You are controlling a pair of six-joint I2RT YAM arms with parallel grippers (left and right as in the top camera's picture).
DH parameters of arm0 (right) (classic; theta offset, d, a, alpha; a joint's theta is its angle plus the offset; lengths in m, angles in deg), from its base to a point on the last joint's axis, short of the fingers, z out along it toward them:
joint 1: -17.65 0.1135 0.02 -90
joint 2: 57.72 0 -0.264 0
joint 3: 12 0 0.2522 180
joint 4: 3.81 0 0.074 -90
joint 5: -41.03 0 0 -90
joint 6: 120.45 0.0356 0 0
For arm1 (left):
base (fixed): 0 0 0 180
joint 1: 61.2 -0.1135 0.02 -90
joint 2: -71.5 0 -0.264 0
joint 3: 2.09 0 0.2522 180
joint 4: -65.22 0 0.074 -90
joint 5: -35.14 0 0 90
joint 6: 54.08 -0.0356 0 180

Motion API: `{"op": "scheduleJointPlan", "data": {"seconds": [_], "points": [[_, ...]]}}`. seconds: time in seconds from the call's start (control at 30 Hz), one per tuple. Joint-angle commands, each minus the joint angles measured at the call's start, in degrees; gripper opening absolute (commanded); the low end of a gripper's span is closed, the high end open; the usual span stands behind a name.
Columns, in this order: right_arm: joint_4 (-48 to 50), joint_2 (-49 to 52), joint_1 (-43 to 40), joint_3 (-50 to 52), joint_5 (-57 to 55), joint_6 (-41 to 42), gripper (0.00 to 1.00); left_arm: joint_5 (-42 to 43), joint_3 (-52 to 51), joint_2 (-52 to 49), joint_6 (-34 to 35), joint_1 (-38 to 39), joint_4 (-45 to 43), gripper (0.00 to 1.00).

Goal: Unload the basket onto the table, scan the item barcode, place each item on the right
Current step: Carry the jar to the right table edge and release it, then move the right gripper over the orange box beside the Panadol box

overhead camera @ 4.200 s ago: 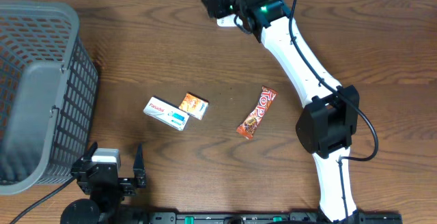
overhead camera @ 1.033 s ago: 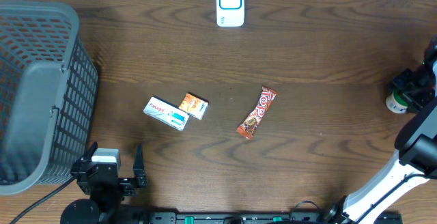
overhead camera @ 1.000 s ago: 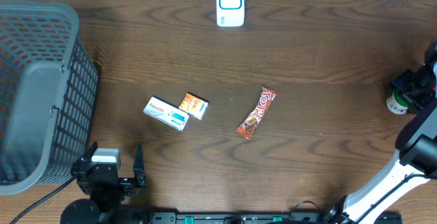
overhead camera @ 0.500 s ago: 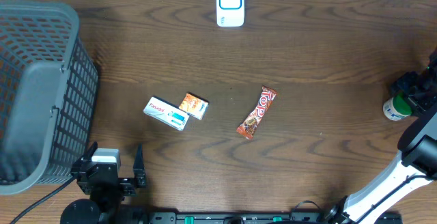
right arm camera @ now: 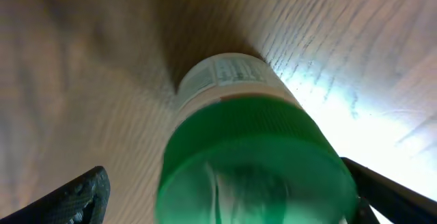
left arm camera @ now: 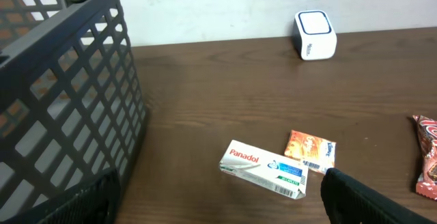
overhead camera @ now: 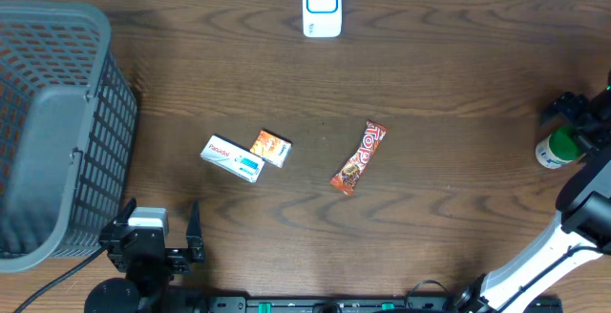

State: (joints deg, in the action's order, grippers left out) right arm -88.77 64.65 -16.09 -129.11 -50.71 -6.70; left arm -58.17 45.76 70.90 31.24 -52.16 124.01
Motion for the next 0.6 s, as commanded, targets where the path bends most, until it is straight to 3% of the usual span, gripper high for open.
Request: {"op": "scheduleJointPlan", "data": {"seconds": [0.0,0.33,0.57], "points": [[-1.8,-5.7,-0.7,-3.1,0.6,2.0,0.99,0.1,-0.1,0.4,0.1,-0.2,0.0,0.93],[-6.8,-22.1,1.0,-3.1,1.8,6.4,0.99,0.1,-0.1,0.4,0.1,-0.2,0.0,0.93],[-9.0,-27.3,10.6,-3.0,3.8,6.5,0.99,0.1,-0.1,0.4,0.1,-0.2,0.0,0.93]]}}
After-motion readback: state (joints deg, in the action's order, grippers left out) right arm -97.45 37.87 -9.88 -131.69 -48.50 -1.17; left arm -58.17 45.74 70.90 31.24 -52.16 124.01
